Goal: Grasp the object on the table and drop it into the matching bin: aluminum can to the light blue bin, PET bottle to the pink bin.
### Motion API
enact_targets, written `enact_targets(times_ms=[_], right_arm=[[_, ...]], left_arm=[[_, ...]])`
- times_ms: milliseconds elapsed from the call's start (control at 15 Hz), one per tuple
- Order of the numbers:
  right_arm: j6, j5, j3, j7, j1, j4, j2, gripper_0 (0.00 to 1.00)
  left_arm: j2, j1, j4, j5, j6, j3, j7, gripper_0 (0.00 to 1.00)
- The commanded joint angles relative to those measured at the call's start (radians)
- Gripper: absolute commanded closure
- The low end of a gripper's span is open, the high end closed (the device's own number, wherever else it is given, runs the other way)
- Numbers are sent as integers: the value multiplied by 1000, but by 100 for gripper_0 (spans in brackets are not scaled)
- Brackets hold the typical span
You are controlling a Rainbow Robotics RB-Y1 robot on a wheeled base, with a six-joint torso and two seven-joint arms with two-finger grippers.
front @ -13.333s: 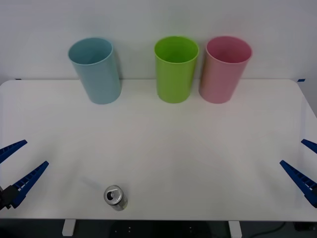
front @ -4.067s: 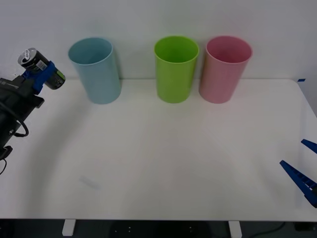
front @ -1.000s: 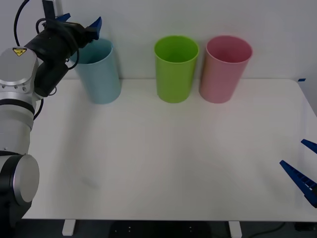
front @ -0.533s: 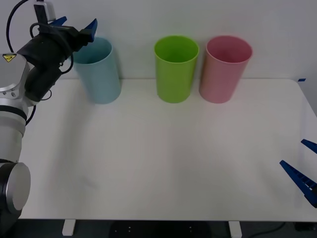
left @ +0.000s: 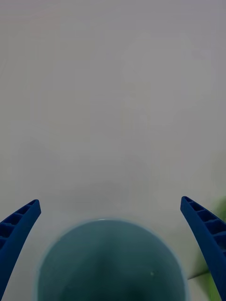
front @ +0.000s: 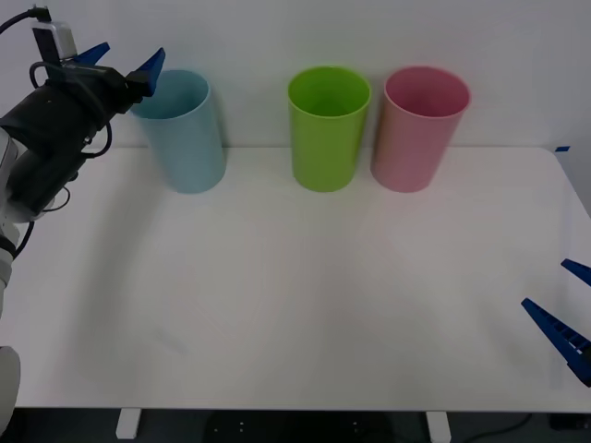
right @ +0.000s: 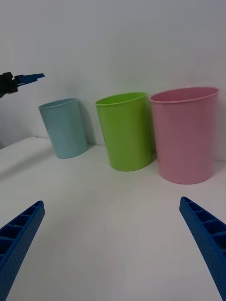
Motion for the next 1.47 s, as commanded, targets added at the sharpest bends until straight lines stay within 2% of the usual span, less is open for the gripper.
enact_targets(times_ms=[67, 600, 1000, 1467], right_arm=[[0, 0, 0, 0, 0, 0, 0, 0], [0, 0, 0, 0, 0, 0, 0, 0], [0, 0, 0, 0, 0, 0, 0, 0], [0, 0, 0, 0, 0, 0, 0, 0]], left_arm=[[3, 70, -60, 9, -79, 55, -11, 0], [7, 317, -250, 55, -283, 188, -20, 0], [18, 525, -409, 127, -426, 292, -25, 0], [35, 739, -526, 186, -590, 386, -43, 0]])
